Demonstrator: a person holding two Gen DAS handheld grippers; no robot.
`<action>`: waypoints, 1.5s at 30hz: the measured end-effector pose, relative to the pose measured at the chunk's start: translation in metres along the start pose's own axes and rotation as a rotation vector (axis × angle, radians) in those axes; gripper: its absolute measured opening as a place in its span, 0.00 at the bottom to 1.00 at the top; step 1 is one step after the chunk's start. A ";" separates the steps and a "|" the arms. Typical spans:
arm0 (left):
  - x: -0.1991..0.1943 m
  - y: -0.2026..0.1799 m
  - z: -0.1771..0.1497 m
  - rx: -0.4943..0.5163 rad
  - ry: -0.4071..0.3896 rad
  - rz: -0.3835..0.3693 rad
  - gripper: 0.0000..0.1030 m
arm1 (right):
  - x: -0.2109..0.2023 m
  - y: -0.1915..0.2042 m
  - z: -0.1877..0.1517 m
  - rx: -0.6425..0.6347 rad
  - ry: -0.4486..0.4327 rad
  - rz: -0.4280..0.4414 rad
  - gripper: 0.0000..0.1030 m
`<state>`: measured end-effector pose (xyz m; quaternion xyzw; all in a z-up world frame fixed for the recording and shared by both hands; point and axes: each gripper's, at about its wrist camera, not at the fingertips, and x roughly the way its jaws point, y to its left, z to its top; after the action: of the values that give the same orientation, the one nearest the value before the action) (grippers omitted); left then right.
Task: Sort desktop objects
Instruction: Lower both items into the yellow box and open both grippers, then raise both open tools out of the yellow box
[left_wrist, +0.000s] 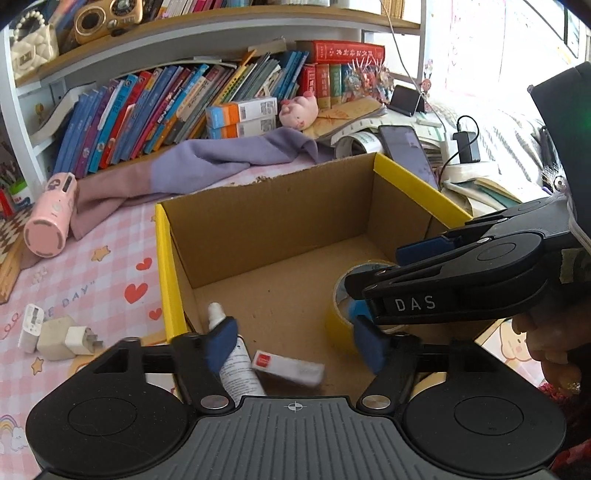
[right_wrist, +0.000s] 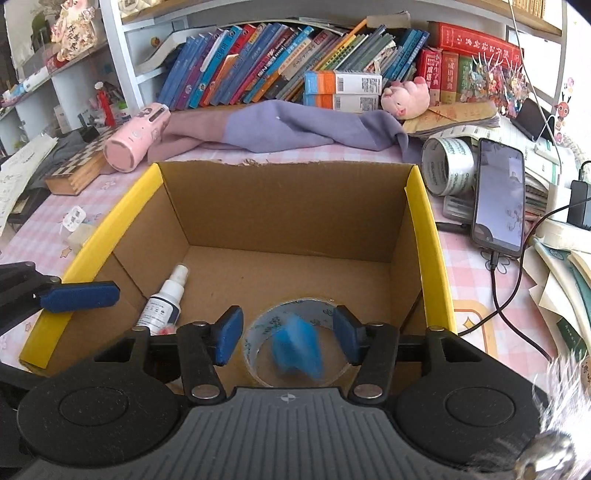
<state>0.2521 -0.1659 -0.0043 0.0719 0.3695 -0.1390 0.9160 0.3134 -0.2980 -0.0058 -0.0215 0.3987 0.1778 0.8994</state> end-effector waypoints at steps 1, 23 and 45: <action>-0.001 -0.001 0.000 0.002 -0.004 0.000 0.70 | -0.002 0.000 0.000 0.000 -0.006 0.001 0.52; -0.063 0.010 -0.031 0.014 -0.127 0.022 0.71 | -0.058 0.042 -0.022 0.004 -0.128 -0.069 0.59; -0.150 0.042 -0.110 0.066 -0.148 -0.082 0.71 | -0.138 0.129 -0.116 0.161 -0.174 -0.250 0.62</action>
<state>0.0895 -0.0698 0.0223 0.0765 0.2987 -0.1935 0.9314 0.1020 -0.2397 0.0285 0.0168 0.3265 0.0330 0.9445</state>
